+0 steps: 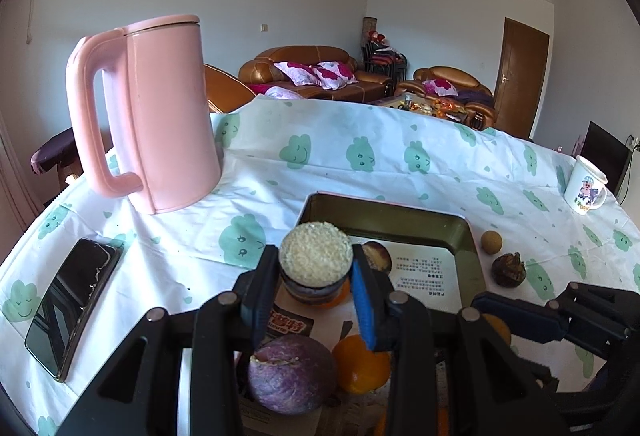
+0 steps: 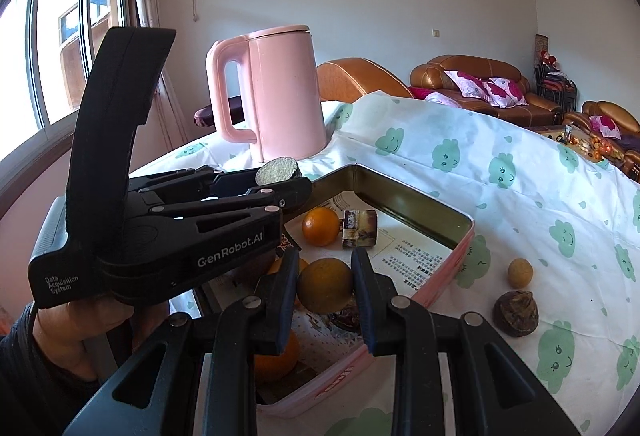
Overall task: Organize fruits
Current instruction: 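Open the left tool to drop the cupcake into the tin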
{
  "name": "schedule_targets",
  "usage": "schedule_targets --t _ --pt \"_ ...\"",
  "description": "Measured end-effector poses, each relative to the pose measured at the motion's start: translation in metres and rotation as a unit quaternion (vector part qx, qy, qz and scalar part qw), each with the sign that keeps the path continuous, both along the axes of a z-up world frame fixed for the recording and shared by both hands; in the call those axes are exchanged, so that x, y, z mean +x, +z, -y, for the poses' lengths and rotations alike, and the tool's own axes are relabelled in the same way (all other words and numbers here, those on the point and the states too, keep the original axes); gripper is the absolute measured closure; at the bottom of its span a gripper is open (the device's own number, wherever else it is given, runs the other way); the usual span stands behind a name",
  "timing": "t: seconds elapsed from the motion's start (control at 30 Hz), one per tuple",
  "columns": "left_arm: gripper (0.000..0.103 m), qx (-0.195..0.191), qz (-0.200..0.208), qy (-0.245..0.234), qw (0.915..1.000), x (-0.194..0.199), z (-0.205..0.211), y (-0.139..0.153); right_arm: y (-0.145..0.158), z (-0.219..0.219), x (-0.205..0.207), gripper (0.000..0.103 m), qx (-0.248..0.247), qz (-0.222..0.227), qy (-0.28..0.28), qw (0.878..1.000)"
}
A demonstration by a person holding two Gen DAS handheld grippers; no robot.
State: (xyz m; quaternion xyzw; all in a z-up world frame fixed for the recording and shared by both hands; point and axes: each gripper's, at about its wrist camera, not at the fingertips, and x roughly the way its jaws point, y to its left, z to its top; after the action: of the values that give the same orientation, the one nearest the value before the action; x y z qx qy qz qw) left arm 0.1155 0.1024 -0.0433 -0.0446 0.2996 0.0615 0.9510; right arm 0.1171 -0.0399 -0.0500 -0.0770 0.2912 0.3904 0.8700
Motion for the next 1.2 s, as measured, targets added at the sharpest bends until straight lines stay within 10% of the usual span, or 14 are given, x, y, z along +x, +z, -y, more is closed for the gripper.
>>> schedule_targets --t 0.8,1.2 --pt "0.064 0.003 -0.050 -0.011 0.9987 0.011 0.005 -0.022 -0.020 -0.013 0.002 0.074 -0.034 -0.027 0.016 0.999" --pt "0.007 -0.012 0.010 0.007 0.9999 -0.013 0.001 0.004 -0.003 0.023 -0.007 0.051 -0.016 -0.005 -0.015 1.000"
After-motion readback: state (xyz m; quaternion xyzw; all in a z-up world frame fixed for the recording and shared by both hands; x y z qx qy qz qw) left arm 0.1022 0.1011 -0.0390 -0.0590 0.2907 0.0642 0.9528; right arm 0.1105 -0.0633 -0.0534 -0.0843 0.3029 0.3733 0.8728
